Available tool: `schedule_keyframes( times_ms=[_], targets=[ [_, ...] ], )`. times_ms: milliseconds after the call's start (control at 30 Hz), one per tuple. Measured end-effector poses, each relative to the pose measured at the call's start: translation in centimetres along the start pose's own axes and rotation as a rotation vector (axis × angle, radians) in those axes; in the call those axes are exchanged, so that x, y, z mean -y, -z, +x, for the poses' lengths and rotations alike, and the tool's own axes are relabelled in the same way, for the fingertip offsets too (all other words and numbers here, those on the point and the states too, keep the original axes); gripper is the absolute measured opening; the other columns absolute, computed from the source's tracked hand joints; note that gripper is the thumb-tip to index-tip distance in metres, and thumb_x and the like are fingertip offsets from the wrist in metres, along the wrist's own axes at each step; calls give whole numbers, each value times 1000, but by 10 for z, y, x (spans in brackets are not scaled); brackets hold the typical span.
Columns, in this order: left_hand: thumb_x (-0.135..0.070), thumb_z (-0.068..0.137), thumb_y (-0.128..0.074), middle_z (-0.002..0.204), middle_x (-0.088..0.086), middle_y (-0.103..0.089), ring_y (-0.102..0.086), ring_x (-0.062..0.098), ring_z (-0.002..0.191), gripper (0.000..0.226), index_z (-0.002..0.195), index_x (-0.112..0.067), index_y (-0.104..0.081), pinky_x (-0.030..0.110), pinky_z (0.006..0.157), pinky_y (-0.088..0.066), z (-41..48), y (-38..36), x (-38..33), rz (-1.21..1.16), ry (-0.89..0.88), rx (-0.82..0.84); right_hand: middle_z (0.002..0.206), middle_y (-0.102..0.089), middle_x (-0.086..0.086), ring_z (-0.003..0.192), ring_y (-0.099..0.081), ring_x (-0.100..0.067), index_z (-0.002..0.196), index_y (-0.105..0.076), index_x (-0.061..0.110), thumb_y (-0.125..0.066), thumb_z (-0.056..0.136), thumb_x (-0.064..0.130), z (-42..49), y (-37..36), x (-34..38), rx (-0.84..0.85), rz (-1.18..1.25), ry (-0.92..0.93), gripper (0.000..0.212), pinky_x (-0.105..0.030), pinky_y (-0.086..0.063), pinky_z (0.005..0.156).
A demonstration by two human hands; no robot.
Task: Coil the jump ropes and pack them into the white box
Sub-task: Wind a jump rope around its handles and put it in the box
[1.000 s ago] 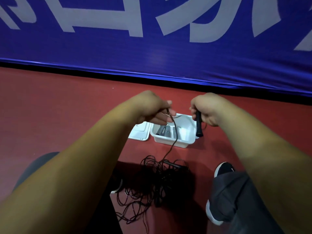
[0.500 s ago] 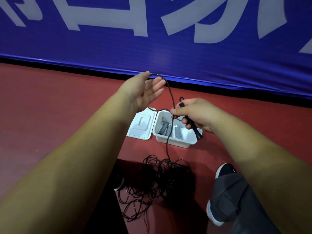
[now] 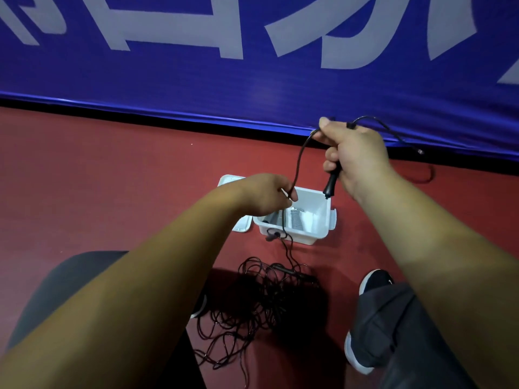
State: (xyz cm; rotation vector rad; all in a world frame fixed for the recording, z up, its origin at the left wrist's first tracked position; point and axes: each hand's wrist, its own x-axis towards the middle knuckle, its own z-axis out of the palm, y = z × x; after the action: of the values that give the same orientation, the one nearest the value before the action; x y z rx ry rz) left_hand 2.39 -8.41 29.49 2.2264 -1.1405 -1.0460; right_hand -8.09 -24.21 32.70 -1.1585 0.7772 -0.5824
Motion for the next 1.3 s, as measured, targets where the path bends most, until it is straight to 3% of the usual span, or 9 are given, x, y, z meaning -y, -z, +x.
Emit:
schedule_keyframes(
  times_ms=[100, 233, 400, 533, 667, 800, 967, 1133, 1300],
  targets=[
    [-20, 105, -60, 96, 5, -80, -78, 23, 86, 16, 96, -17, -73, 26, 68, -53, 4, 4, 0, -140, 21, -30, 90, -80, -3, 47, -38, -11, 100, -69, 14, -74, 101, 31, 2, 3, -3, -16, -17, -9, 18, -24, -36, 46],
    [-17, 108, -56, 93, 9, -78, -75, 18, 76, 14, 105, -9, -67, 31, 72, -60, 1, 16, -10, -446, 21, -92, 98, -83, -5, 46, -40, -12, 110, -72, 13, -65, 105, 43, 4, 6, -9, -23, -155, -67, 32, -23, -41, 46],
    [-15, 109, -56, 89, 6, -77, -74, 20, 75, 15, 105, -6, -68, 34, 73, -66, -2, 34, -18, -794, 51, -198, 115, -79, -10, 46, -42, -9, 117, -74, 17, -53, 101, 6, -2, 9, -23, 77, -443, -274, 28, -20, -42, 43],
    [-15, 109, -55, 84, 4, -76, -78, 18, 77, 17, 111, -4, -68, 32, 68, -65, -2, 42, -19, -1085, 118, -243, 100, -65, -10, 49, -50, -11, 119, -73, 21, -71, 98, 11, -12, 11, -38, 320, -775, -400, 23, -24, -50, 46],
    [-17, 109, -55, 77, 4, -73, -78, 16, 73, 19, 103, -4, -68, 31, 64, -65, -2, 46, -17, -1229, 151, -287, 98, -82, -3, 47, -44, -13, 114, -73, 14, -76, 100, 22, -22, 8, -46, 454, -715, -306, 16, -24, -43, 46],
    [-24, 114, -41, 95, 10, -77, -80, 20, 82, 34, 113, 0, -64, 37, 72, -67, 0, 47, -14, -1358, 140, -333, 94, -82, -4, 48, -44, -13, 109, -75, 12, -75, 100, 29, -21, 3, -41, 407, -649, -155, 19, -26, -38, 49],
    [4, 100, -39, 107, 5, -80, -78, 22, 100, 41, 128, -8, -66, 40, 91, -62, 2, 37, -3, -835, 169, -184, 96, -81, -8, 51, -43, -14, 108, -77, 13, -70, 103, 28, -19, 2, -28, 346, -457, -67, 17, -26, -40, 48],
    [-4, 99, -58, 108, -7, -78, -67, 14, 95, 29, 118, -18, -74, 33, 85, -52, 3, 16, 4, -432, 104, 71, 91, -80, -5, 50, -42, -12, 103, -77, 14, -65, 106, 26, -18, 7, -19, 318, -393, -25, 17, -26, -40, 48],
    [-8, 99, -62, 117, -4, -76, -65, 7, 89, 29, 115, -30, -74, 17, 68, -50, 4, 9, 10, -160, 29, 34, 86, -77, -6, 48, -42, -12, 104, -75, 10, -61, 109, 24, -18, 12, -17, 306, -279, -51, 21, -27, -39, 49]
  ],
)
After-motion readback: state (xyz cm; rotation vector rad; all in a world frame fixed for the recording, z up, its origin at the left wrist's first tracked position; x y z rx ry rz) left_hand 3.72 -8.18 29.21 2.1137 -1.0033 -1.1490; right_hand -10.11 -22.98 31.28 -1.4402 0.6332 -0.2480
